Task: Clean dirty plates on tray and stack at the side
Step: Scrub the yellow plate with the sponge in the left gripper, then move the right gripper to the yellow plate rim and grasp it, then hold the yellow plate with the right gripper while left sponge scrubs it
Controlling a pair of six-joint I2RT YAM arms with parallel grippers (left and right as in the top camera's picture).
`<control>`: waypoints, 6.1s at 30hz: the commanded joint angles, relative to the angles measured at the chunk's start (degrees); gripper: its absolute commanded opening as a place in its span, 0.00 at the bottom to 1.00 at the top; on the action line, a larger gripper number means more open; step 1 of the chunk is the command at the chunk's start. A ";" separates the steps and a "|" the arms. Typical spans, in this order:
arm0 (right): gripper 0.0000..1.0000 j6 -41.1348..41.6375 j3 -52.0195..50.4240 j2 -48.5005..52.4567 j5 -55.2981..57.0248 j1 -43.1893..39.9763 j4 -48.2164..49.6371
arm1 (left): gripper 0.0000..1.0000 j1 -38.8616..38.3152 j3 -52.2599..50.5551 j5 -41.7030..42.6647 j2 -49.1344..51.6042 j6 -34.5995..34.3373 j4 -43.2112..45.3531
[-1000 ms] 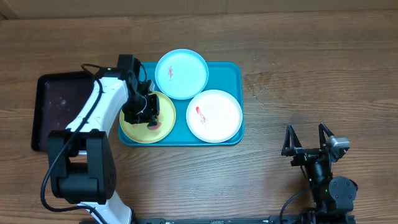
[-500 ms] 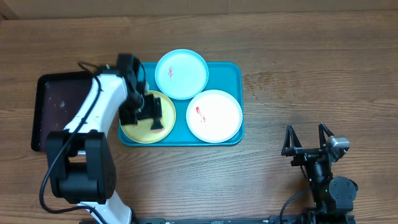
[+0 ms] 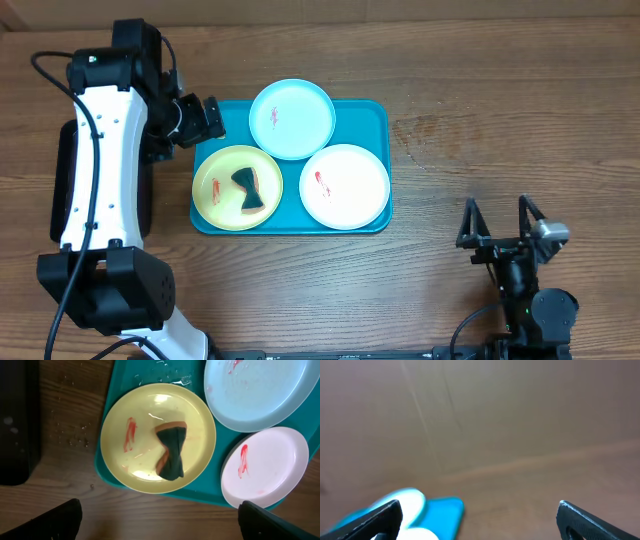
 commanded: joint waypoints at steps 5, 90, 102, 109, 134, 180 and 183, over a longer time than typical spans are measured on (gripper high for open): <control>1.00 15.37 -0.59 -0.46 -10.73 0.37 26.71 | 1.00 -0.33 -1.29 -0.13 -0.13 -0.57 0.33; 0.17 15.43 88.91 126.16 1.31 44.26 -30.38 | 0.56 -2.80 -29.05 10.80 -0.11 1.99 21.53; 0.17 16.46 88.91 126.60 -2.93 44.26 -31.71 | 0.59 -3.26 -37.62 10.38 -0.02 -6.34 36.98; 0.17 16.44 88.91 126.60 -2.21 44.19 -31.58 | 0.49 -3.54 -39.47 10.51 0.52 -6.75 39.74; 0.17 16.39 88.91 126.60 -2.23 44.09 -32.09 | 0.44 -7.23 -41.55 2.64 0.63 -9.81 42.38; 0.17 16.39 88.91 126.60 -2.10 43.71 -31.98 | 0.04 -2.10 -44.06 5.22 0.81 -11.15 57.18; 0.17 16.39 88.91 126.60 -2.10 43.71 -32.00 | 0.04 -2.12 -44.06 7.69 1.29 -11.30 58.07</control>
